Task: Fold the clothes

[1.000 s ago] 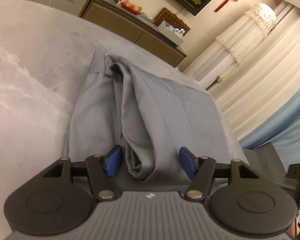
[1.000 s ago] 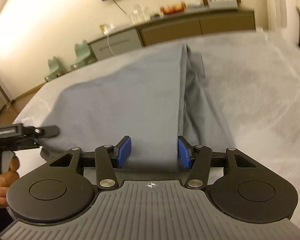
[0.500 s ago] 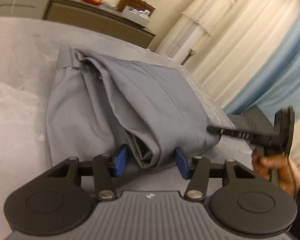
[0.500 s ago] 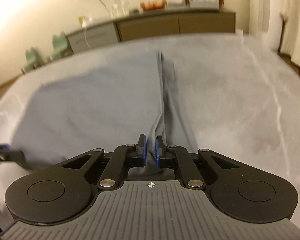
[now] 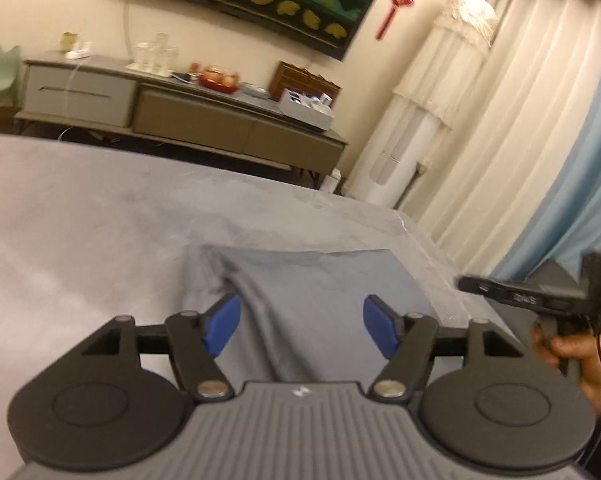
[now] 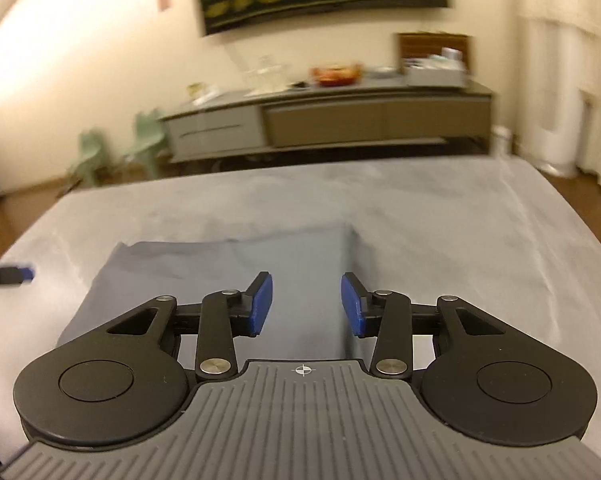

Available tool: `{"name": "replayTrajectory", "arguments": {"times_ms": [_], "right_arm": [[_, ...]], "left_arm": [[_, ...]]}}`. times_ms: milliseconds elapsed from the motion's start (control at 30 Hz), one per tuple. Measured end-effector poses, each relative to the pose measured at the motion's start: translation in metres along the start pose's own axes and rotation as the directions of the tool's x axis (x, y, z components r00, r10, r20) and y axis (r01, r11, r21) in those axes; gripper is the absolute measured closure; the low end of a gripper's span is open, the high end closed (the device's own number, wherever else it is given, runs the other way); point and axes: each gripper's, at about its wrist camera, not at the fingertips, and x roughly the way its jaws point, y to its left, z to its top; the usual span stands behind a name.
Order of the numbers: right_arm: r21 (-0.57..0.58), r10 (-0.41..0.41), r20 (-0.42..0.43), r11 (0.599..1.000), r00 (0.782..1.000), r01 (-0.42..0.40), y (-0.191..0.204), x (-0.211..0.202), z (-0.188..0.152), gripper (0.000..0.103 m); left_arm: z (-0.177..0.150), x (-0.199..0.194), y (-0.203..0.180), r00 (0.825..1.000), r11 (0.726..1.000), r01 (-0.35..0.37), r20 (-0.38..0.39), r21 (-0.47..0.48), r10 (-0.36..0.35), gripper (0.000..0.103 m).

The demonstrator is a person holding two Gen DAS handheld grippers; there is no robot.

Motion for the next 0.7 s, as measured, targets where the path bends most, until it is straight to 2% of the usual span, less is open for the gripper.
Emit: {"name": "replayTrajectory", "arguments": {"times_ms": [133,233,300,367,400,467,567,633,700], "right_arm": [[-0.147,0.078,-0.059,0.985,0.995,-0.086,-0.002,0.057,0.001,0.061],[-0.204,0.051,-0.202,0.974,0.978,-0.093,-0.011,0.089,-0.022,0.062],[-0.196,0.026,-0.241,0.978,0.970,-0.075,-0.021,0.094,-0.023,0.060],[-0.148,0.018,-0.276,0.987,0.961,-0.061,-0.032,0.094,-0.017,0.058],[-0.130,0.024,-0.279,0.990,0.960,-0.063,-0.035,0.091,-0.014,0.058],[-0.115,0.046,-0.248,0.990,0.968,-0.077,-0.037,0.083,-0.006,0.058],[-0.121,0.078,-0.152,0.988,0.985,-0.097,-0.029,0.079,0.010,0.058],[-0.126,0.099,-0.087,0.986,0.991,-0.110,-0.024,0.077,0.020,0.056],[-0.133,0.112,-0.052,0.984,0.992,-0.118,-0.021,0.080,0.027,0.055]], "left_arm": [[-0.019,0.033,-0.008,0.995,0.999,0.008,-0.103,0.036,-0.005,0.036],[-0.056,0.047,0.002,0.985,0.999,-0.030,-0.170,0.025,0.034,0.034],[-0.074,0.053,0.007,0.979,0.998,-0.057,-0.194,0.021,0.060,0.032],[-0.071,0.050,0.006,0.977,0.998,-0.062,-0.204,0.014,0.064,0.033],[-0.066,0.048,0.004,0.975,0.998,-0.058,-0.212,0.004,0.058,0.036],[-0.051,0.039,-0.002,0.978,0.999,-0.029,-0.205,0.033,0.035,0.037],[-0.020,0.021,-0.012,0.992,0.994,-0.009,-0.127,0.105,0.022,0.031],[0.002,0.026,-0.012,0.995,0.992,-0.039,-0.085,0.123,0.050,0.023],[0.020,0.050,-0.002,0.992,0.993,-0.062,-0.104,0.105,0.073,0.022]]}}
